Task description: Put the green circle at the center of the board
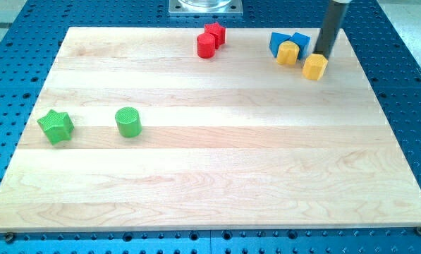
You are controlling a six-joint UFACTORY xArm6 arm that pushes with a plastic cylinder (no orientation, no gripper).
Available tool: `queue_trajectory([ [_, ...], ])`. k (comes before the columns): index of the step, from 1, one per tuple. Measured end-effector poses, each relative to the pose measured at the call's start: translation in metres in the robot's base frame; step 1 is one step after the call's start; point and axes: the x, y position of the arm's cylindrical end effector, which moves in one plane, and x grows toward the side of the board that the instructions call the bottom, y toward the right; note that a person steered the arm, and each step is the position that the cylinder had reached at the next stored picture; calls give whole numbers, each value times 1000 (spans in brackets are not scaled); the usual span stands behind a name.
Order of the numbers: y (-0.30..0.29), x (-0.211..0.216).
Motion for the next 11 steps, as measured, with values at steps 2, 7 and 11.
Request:
queue_trajectory([
  [2, -66, 209],
  [7, -502, 188],
  [11, -273, 139],
])
